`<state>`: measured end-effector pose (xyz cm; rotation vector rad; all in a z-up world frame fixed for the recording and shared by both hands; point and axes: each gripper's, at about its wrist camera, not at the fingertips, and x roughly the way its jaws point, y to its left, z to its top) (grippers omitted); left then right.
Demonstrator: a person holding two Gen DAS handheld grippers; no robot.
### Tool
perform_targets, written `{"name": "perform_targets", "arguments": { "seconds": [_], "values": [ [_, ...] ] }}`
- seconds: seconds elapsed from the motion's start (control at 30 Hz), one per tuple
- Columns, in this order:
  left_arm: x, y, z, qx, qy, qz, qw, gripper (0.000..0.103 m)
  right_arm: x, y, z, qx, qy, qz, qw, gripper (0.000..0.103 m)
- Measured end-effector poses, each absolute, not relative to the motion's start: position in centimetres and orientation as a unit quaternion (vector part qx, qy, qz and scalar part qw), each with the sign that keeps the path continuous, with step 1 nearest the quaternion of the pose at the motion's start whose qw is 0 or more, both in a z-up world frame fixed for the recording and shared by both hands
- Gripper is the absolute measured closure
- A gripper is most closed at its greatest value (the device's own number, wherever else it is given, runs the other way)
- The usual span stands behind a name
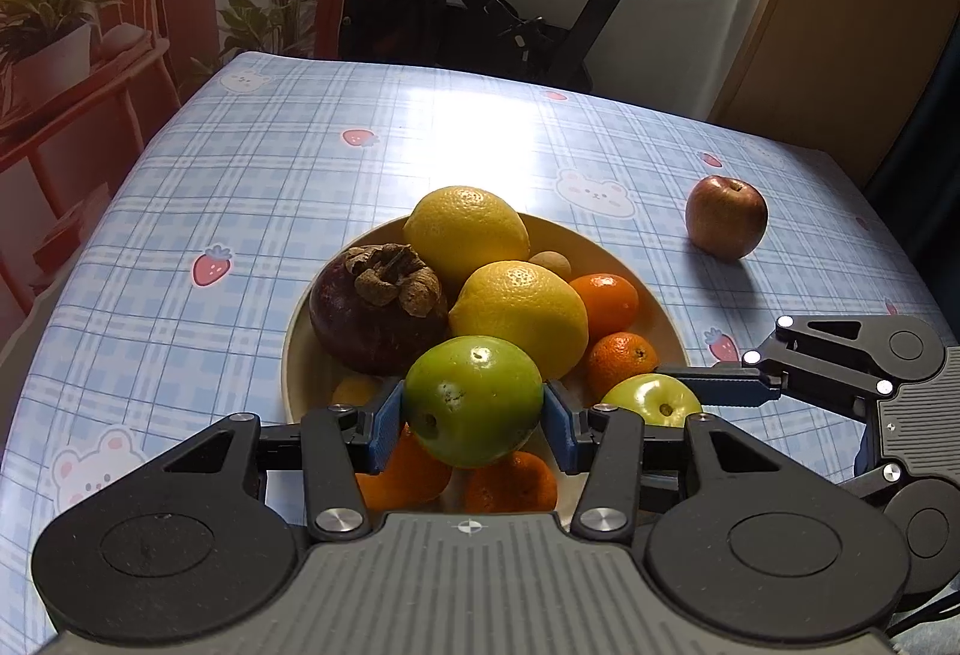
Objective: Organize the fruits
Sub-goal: 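Lower both green fruits onto the plate and open both grippers, then grasp the red apple with the right gripper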
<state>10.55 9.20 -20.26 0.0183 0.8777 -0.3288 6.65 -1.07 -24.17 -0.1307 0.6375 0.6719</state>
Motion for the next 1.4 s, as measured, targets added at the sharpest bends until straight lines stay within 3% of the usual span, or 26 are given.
{"name": "perform_targets", "arguments": {
  "seconds": [0.43, 1.07, 1.4],
  "values": [
    [10.8, 10.1, -20.1, -0.022, 0.407, -0.158, 0.899, 0.050, 6.5, -0.3, -24.9, -0.062, 0.320, 0.328, 0.887, 0.052],
    [11.1, 7.4, -14.3, -0.027, 0.327, -0.161, 0.931, 0.047, 7.2, -10.0, -17.9, -0.009, 0.233, 0.200, 0.952, 0.052],
    [14.3, 1.4, -13.4, -0.014, 0.313, -0.198, 0.929, 0.047, 8.9, -16.0, -18.8, 0.005, 0.221, 0.122, 0.968, 0.041]
  ]
}}
